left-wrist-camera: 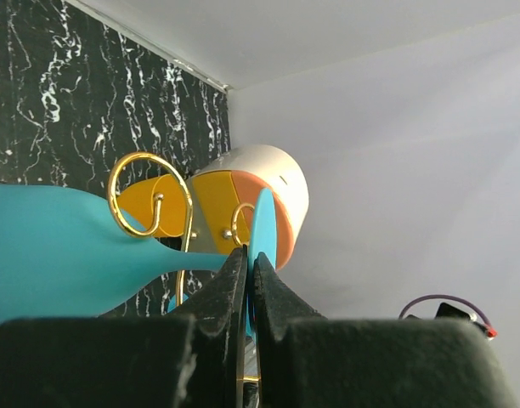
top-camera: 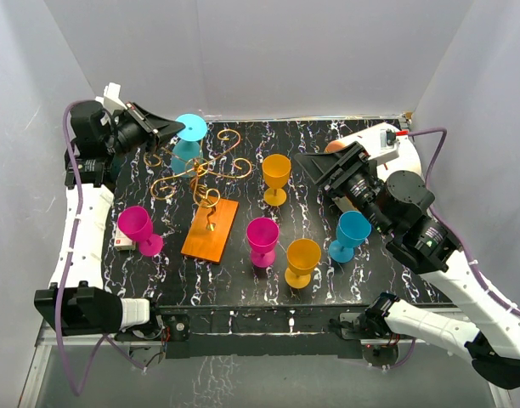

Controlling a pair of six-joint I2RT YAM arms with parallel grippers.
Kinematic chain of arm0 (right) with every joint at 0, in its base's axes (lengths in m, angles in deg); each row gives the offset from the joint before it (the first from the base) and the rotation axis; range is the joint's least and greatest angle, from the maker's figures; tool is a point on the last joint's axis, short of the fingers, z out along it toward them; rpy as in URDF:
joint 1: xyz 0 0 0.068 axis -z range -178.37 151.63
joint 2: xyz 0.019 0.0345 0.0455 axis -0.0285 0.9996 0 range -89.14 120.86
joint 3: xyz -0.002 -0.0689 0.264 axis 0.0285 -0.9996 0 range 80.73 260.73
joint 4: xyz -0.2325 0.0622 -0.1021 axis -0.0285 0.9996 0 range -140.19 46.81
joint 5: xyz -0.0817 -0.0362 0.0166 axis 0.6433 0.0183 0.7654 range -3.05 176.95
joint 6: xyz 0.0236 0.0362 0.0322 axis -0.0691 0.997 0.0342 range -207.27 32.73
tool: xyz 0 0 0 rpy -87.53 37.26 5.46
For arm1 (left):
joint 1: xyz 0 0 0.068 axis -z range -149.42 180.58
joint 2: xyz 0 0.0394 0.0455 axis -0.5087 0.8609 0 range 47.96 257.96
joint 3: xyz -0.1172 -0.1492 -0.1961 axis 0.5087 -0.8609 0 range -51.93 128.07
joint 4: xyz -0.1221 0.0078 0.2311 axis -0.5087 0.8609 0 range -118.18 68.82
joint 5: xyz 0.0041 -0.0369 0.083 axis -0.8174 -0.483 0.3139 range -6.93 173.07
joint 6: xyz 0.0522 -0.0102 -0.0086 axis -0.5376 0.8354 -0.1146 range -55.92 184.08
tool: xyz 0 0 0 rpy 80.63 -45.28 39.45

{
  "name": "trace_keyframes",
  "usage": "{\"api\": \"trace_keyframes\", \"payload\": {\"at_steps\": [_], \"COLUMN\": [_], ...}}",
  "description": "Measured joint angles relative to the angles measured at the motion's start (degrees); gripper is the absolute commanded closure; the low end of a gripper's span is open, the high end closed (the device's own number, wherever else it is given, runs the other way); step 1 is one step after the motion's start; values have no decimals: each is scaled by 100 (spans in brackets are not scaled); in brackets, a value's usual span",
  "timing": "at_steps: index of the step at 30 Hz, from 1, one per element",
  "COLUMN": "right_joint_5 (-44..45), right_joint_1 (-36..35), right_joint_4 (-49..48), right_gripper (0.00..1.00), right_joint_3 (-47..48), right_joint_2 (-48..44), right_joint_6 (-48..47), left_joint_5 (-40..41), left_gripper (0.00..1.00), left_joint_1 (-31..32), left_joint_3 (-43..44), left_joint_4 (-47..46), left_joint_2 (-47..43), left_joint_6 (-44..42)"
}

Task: Place the wine glass upside down on the wine glass rack

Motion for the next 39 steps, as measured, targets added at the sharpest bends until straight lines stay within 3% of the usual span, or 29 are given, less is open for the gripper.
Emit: {"api": "trace_keyframes", "payload": {"at_steps": [22,32,39], "right_joint_5": [105,208,229], "right_joint_1": [0,0,0], "right_joint_4": [-109,-105,-101], "right_gripper": [40,40,40], "right_joint_3": [0,0,0], "right_joint_2": [0,-133,-177], "right_joint_6": [-55,-59,-59], "left_joint_5": [-308,-22,387], "left_gripper": [100,100,100], "left_joint_1": [0,0,2], "left_joint_3": [33,212,387], "left_joint_4": [-953,-831,-227], "left_joint_2": [874,925,879], "left_joint_6": [586,367,-105]}}
